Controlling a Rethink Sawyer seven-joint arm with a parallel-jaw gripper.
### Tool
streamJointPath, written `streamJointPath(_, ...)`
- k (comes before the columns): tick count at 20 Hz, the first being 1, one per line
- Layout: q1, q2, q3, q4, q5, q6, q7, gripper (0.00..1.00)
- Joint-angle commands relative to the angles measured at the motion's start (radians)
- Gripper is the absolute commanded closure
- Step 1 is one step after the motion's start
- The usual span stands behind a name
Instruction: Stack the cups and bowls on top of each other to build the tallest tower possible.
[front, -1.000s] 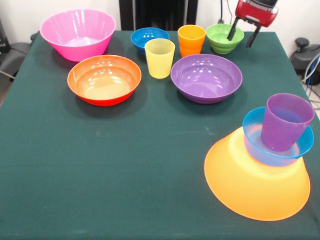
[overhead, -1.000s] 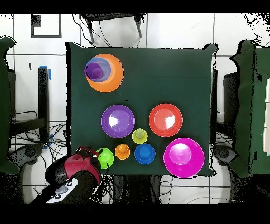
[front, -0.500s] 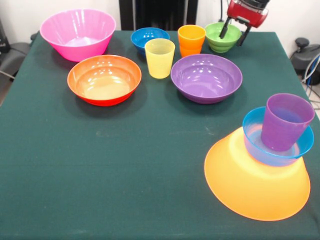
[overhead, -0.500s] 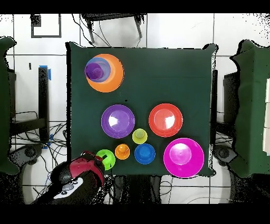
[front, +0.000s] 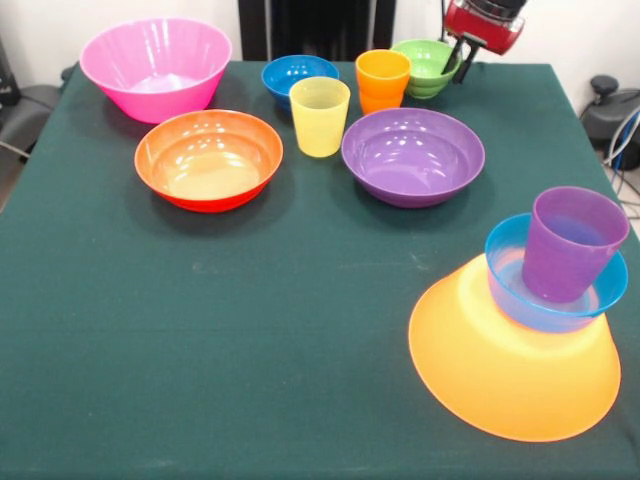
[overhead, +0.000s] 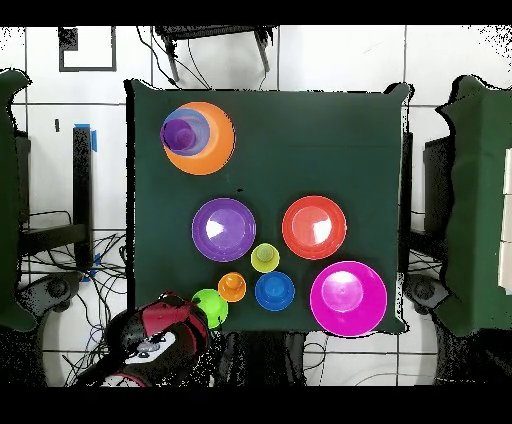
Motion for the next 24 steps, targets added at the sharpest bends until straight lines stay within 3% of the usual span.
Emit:
streamJointPath(1,-0.054,0.0,0.205,0.021,0.068,-0.063,0.228,1.0)
streamJointPath(5,-0.1,-0.067,0.252,0.031,0.061,0.0,0.196,1.0)
streamJointPath(8,-0.109,-0.134,0.228,0.014,0.047,0.1,0.144,1.0)
streamJointPath(13,0.017,-0.228,0.07,-0.102,0.042,0.314,0.129,1.0)
streamJointPath(17,0.034,-0.22,0.061,-0.178,0.042,0.314,0.13,1.0)
streamJointPath(20,0.086,-0.176,-0.011,-0.287,0.012,0.278,0.112,1.0)
streamJointPath(24,0.124,-0.148,-0.116,-0.425,-0.062,0.313,0.042,1.0)
